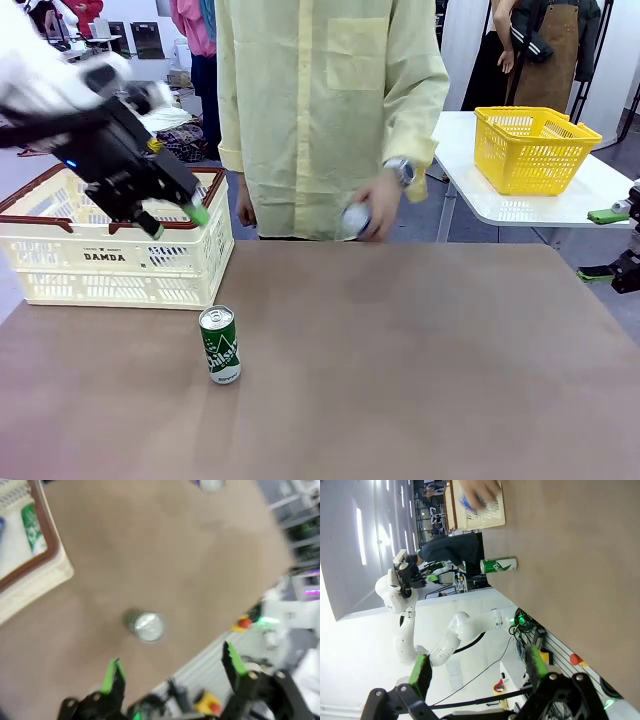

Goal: Place the drinks into the Shopping basket.
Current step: Pick up one drink and place it into the Shopping basket.

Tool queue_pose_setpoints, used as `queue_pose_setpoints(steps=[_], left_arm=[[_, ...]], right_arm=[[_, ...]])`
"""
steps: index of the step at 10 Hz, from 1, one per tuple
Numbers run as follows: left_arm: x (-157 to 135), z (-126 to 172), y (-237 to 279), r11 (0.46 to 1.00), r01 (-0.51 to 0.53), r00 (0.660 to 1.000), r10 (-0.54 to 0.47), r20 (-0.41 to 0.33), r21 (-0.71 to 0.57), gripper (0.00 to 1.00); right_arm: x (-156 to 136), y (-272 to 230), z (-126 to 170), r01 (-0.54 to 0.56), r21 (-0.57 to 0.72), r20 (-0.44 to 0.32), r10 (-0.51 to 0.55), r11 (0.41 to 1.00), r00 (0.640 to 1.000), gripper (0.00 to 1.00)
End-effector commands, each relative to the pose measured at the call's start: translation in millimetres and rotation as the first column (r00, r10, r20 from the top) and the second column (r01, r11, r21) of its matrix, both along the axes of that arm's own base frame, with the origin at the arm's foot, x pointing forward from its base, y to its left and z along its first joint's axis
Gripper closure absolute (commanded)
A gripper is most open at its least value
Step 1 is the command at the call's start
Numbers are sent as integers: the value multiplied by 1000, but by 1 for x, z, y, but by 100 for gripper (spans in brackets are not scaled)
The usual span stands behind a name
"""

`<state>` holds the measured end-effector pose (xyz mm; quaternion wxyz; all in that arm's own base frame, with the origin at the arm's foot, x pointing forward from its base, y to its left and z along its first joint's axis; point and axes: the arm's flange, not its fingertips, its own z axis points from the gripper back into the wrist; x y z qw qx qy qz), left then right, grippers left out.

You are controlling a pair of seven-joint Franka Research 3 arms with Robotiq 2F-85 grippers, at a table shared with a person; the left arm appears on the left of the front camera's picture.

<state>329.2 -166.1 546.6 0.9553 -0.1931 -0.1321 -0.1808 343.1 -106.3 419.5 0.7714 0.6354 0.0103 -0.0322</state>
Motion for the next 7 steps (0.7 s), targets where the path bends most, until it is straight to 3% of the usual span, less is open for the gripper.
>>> queue_pose_setpoints(steps=[1, 2, 3, 4, 5, 6, 7], left_arm=[[6, -25, -13, 983, -40, 999, 40, 0, 177, 0], [11, -7, 19, 999, -38, 998, 38, -44, 0, 0], [14, 23, 84, 973, -103, 993, 89, -76, -205, 0], [12, 48, 166, 905, -197, 980, 171, -100, -378, 0], [-1, 56, 255, 810, -236, 971, 172, -168, -537, 0], [-15, 45, 310, 718, -240, 969, 136, -206, -653, 0], [-29, 26, 341, 648, -180, 980, 55, -190, -740, 0]], right_arm=[[-1, -3, 3, -13, -9, -4, 13, 1000, 1000, 0], [-1, -3, 3, -13, -9, -4, 13, 1000, 1000, 0], [-1, -3, 3, -13, -9, -4, 13, 1000, 1000, 0], [-1, -3, 3, -13, -9, -4, 13, 1000, 1000, 0], [-1, -3, 3, -13, -9, -4, 13, 1000, 1000, 0], [-1, -3, 3, -13, -9, -4, 13, 1000, 1000, 0], [-1, -3, 3, -13, -9, -4, 13, 1000, 1000, 0]])
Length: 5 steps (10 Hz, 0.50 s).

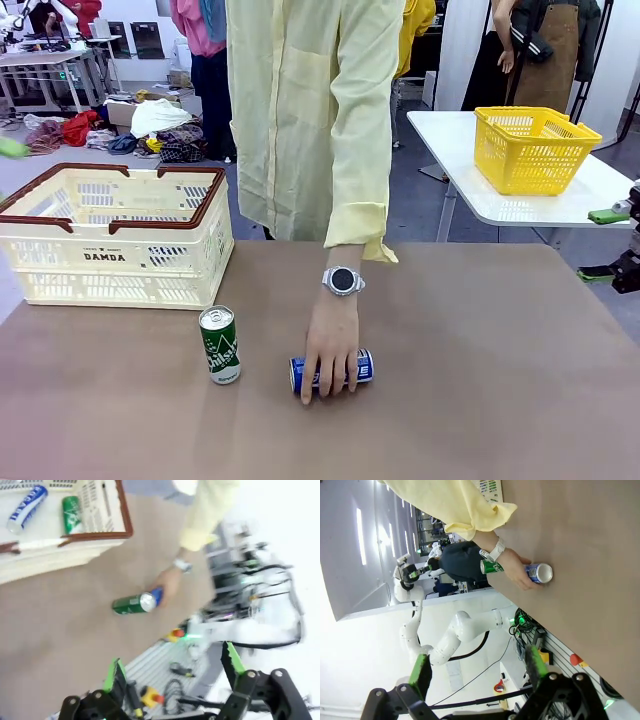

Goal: Place the drinks into the Shopping basket.
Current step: Pick up one drink and place it into the Shopping basket.

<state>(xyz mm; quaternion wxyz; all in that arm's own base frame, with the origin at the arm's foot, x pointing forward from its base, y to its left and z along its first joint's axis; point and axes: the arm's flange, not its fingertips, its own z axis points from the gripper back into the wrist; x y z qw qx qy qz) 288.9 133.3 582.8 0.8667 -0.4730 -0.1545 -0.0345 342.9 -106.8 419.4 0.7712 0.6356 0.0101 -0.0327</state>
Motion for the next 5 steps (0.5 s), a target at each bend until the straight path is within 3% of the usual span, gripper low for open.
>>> queue_pose_setpoints(steps=[1, 2, 3, 5], left_arm=[[2, -31, 65, 943, 29, 999, -33, -5, -332, 0], [-9, -49, 83, 903, 71, 997, -58, 42, -424, 0], [-17, -59, 92, 889, 52, 998, -38, 40, -455, 0], [-27, -62, 91, 891, 58, 998, -37, 57, -449, 0]], right_arm=[[0, -2, 3, -14, -10, -4, 14, 1000, 1000, 0], [0, -2, 3, -14, -10, -4, 14, 1000, 1000, 0], [0, -2, 3, -14, -10, -4, 14, 1000, 1000, 0], [0, -2, 3, -14, -10, -4, 14, 1000, 1000, 0]])
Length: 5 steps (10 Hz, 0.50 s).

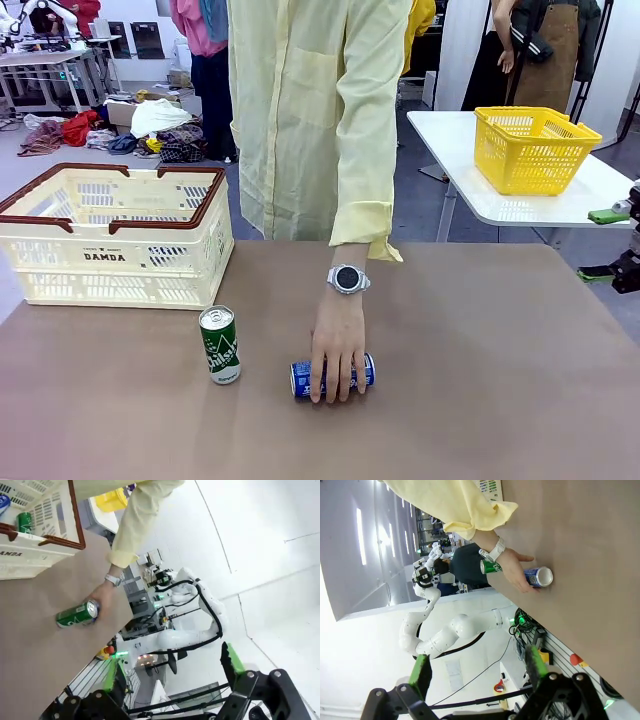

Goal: Place the drinks into the Shopping basket.
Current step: Pick up one drink and place it into the Shopping basket.

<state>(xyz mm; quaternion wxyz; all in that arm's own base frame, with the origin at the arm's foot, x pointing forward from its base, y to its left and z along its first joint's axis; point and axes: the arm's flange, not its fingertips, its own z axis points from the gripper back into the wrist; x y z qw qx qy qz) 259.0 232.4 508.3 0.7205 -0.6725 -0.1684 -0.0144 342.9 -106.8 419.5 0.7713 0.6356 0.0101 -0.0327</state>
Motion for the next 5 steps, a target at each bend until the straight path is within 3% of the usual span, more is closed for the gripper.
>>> queue_pose_setpoints(steps=[1, 3, 5], left_arm=[[6, 22, -22, 996, 33, 999, -34, 13, 84, 0], [27, 55, -91, 949, 138, 988, -151, 24, 284, 0], [49, 77, -175, 831, 259, 961, -275, -41, 492, 0]], right_arm=[[0, -2, 3, -14, -10, -4, 14, 1000, 1000, 0], [0, -2, 3, -14, -10, -4, 14, 1000, 1000, 0], [0, -2, 3, -14, -10, -4, 14, 1000, 1000, 0]])
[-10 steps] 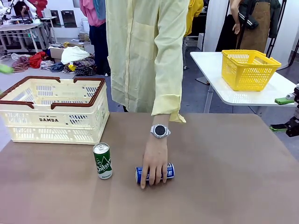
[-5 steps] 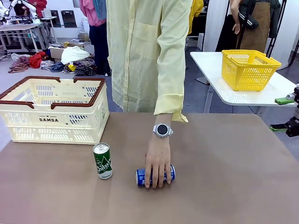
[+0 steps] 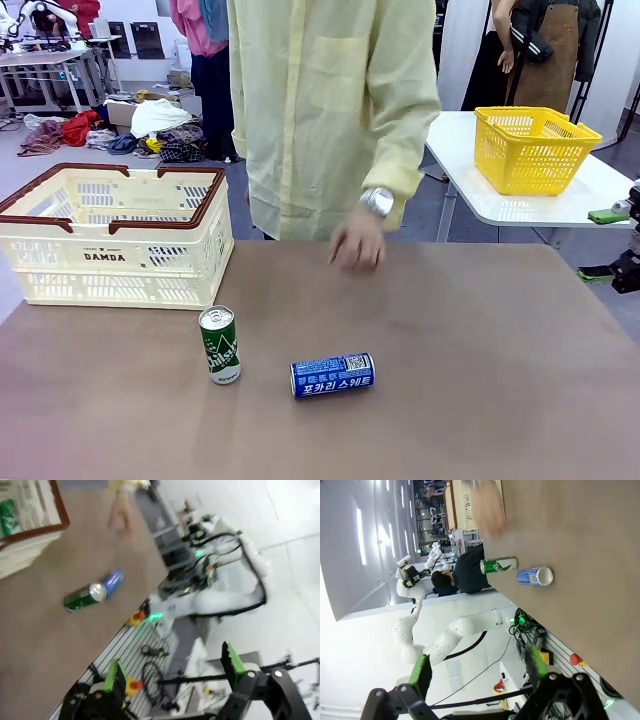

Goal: Place the drinks into the Shopping basket.
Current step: Pick up one drink and place it into the Shopping basket.

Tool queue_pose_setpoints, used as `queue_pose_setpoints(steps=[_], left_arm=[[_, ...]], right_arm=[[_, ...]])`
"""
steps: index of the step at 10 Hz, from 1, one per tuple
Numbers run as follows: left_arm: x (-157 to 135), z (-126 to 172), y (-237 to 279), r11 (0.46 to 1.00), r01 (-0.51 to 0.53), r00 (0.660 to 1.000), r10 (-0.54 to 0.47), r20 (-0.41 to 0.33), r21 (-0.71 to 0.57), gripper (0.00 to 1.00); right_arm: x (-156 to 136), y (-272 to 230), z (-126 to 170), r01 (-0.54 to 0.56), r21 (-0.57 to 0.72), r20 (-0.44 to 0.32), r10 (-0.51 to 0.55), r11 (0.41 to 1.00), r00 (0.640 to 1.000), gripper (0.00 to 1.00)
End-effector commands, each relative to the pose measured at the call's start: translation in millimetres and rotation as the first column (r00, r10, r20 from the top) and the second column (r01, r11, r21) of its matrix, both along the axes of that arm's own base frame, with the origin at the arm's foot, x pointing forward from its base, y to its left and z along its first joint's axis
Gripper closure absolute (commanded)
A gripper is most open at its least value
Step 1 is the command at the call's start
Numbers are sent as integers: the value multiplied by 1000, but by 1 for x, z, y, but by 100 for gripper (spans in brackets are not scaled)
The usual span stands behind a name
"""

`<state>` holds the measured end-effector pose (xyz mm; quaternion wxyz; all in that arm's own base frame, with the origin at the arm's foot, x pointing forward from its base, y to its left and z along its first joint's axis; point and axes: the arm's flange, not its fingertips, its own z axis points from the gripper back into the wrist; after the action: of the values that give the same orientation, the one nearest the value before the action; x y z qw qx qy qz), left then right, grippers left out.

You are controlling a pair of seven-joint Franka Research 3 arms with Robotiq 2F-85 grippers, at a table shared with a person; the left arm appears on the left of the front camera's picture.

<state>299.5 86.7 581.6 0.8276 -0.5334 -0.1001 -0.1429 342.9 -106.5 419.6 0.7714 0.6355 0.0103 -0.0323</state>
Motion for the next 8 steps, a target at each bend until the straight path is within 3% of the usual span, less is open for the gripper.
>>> queue_pose_setpoints(steps=[1, 4, 6, 8], left_arm=[[15, 10, -76, 960, 138, 990, -134, -32, 242, 0], [28, -6, -206, 798, 119, 993, -98, -67, 591, 0], [27, -49, -268, 673, 17, 999, -38, 11, 740, 0], [25, -95, -306, 585, -54, 997, -12, 75, 809, 0]], right_arm=[[0, -2, 3, -14, -9, -4, 14, 1000, 1000, 0], [0, -2, 3, -14, -9, -4, 14, 1000, 1000, 0], [0, -2, 3, -14, -9, -4, 14, 1000, 1000, 0], [0, -2, 3, -14, -9, -4, 14, 1000, 1000, 0]])
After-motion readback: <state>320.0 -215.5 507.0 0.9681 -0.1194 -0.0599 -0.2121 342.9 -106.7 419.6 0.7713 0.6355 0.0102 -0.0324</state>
